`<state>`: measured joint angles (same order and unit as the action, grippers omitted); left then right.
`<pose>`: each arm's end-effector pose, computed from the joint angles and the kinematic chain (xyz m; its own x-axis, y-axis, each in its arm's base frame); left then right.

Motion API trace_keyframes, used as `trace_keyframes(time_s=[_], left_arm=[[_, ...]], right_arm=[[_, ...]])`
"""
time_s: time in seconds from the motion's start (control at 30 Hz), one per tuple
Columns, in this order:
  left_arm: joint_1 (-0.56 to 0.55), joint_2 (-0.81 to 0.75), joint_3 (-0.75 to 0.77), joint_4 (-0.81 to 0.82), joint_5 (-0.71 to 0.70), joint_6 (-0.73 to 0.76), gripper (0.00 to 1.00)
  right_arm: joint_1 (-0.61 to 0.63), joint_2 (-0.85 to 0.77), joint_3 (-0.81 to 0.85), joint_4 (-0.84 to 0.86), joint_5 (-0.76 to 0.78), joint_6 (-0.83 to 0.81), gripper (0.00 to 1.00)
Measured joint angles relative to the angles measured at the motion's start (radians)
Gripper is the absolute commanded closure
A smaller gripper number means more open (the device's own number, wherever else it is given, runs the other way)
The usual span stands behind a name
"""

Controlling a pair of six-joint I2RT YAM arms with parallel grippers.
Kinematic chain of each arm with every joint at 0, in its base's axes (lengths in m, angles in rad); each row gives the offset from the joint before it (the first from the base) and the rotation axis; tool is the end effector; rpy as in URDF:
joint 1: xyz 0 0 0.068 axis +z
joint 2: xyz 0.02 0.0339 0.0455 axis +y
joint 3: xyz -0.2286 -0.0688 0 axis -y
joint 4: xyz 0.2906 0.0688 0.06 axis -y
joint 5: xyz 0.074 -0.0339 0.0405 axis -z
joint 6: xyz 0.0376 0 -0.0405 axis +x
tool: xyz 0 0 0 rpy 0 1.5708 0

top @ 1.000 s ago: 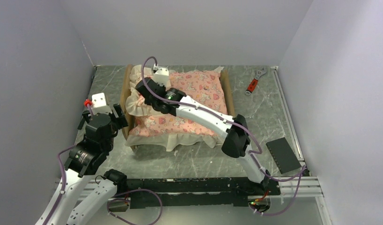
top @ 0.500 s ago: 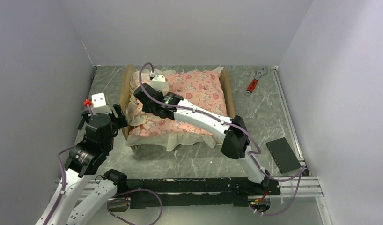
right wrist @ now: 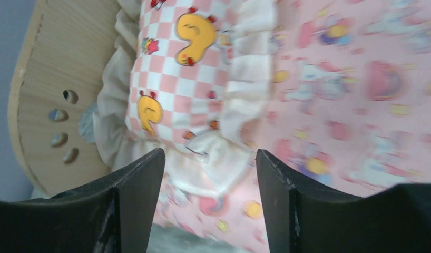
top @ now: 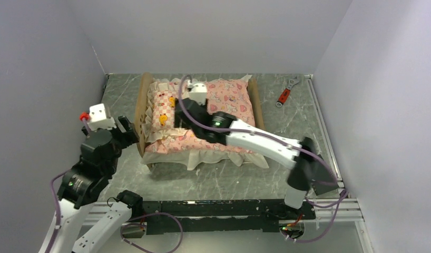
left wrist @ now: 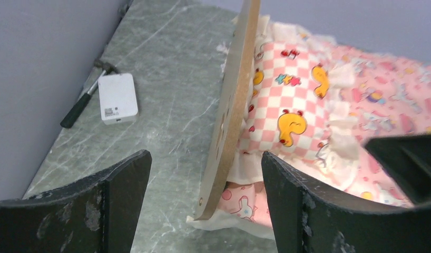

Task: Set up the pet bed

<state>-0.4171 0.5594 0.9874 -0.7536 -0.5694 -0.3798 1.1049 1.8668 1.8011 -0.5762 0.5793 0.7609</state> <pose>0.1598 -0.0487 0.3762 -0.2250 -0.2418 -0.9439 -0.2253 0.9554 -0.1911 0.2273 0.4063 0.3098 -0.5745 0.1420 -0.8061 -0.2133 0.9248 0.3150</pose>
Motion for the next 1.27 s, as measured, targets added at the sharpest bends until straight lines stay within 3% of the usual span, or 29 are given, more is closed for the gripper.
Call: trace_keyframes(time_s=[0.07,0.2,0.3,0.43,0.7,0.97,1.27], left_arm=[[0.000,-0.003,0.063,-0.038,0.009,-0.002,0.16],[0.000,-0.022,0.164,-0.103,0.023,0.018,0.04],[0.000,-0.055,0.195,-0.146,0.024,0.049,0.01],[0.000,-0.108,0.220,-0.206,0.013,0.089,0.00],[0.000,-0.209,0.247,-0.286,-0.039,0.140,0.00],[0.000,-0.340,0.233,-0.309,-0.079,0.163,0.00],[0.002,-0.375,0.224,-0.306,-0.087,0.185,0.01]], right_arm=[[-0.005,-0.130,-0.115,0.042,0.035,-0.052,0.25],[-0.063,-0.425,-0.364,0.121,0.102,-0.139,0.16],[-0.143,-0.621,-0.536,0.157,0.156,-0.178,0.01],[-0.221,-0.939,-0.789,0.156,0.253,-0.237,0.00],[-0.226,-1.414,-0.960,0.087,0.437,-0.310,0.00],[-0.227,-1.627,-1.008,-0.105,0.549,-0.282,0.00],[-0.227,-1.688,-1.062,-0.146,0.576,-0.270,0.00]])
